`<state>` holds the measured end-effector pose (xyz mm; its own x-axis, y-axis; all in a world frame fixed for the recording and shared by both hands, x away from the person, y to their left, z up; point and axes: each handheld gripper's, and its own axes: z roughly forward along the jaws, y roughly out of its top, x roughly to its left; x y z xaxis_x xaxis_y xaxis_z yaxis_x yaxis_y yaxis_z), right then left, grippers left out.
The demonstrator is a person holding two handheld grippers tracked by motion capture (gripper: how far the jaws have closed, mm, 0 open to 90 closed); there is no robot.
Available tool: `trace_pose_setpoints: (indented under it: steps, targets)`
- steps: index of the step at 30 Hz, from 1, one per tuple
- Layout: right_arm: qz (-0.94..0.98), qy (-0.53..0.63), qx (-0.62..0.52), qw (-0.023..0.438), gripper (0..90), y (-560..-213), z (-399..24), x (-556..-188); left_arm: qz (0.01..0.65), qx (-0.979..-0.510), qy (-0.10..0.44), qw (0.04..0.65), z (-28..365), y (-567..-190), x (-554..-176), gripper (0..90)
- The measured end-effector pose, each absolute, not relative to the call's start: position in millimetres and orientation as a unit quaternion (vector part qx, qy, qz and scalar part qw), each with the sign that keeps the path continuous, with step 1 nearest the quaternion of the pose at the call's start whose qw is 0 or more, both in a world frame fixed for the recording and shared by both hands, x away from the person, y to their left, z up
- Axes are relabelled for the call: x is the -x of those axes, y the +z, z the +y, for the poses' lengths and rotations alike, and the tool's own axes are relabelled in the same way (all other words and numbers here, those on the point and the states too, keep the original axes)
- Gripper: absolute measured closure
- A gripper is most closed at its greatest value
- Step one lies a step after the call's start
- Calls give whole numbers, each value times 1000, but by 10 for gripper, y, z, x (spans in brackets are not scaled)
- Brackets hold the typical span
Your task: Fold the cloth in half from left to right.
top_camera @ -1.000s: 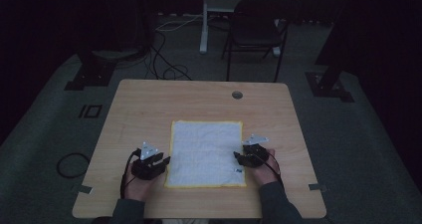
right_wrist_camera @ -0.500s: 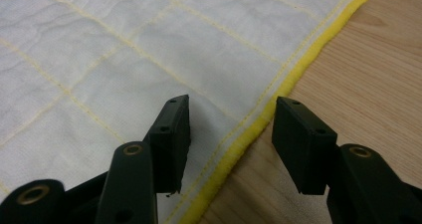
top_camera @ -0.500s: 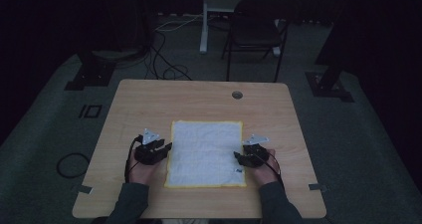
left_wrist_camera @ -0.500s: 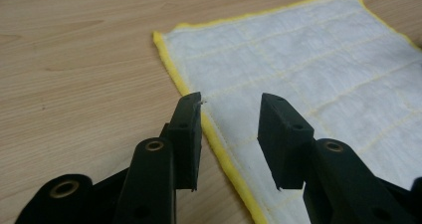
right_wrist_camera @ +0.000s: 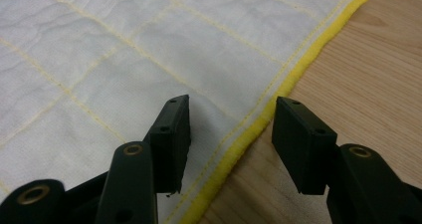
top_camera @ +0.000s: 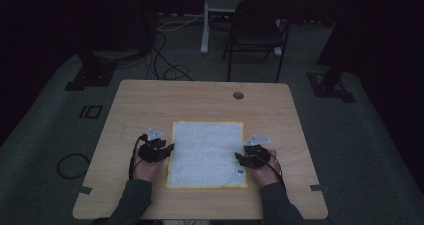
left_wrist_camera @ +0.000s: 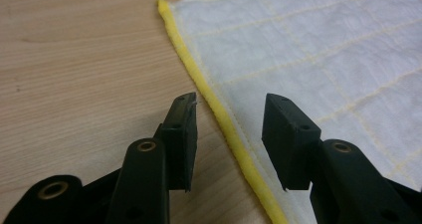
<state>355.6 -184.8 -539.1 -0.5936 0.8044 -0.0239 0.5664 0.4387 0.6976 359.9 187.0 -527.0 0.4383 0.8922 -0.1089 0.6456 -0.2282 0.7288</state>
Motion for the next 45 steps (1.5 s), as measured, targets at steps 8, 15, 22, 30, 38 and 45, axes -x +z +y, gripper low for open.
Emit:
trace_pose_setpoints:
  steps: [8,15,22,30,38,45]
  targets:
    - [829,331,-413,182,494,-5391,-1841,-3551,506,-768,166,356,1842,-5330,-3616,562]
    - [829,330,-413,183,496,-5390,-1840,-3545,503,-772,157,355,1789,-5376,-3590,568]
    - [828,331,-413,182,497,-5392,-1841,-3543,490,-778,149,364,1671,-5390,-3543,566]
    - [828,332,-414,182,502,-5393,-1840,-3539,476,-788,165,355,1555,-5395,-3491,572]
    - [827,331,-416,182,503,-5392,-1835,-3530,474,-789,169,352,1527,-5398,-3454,797]
    - [824,337,-422,172,501,-5399,-1865,-3510,480,-786,156,358,1587,-5397,-3460,856]
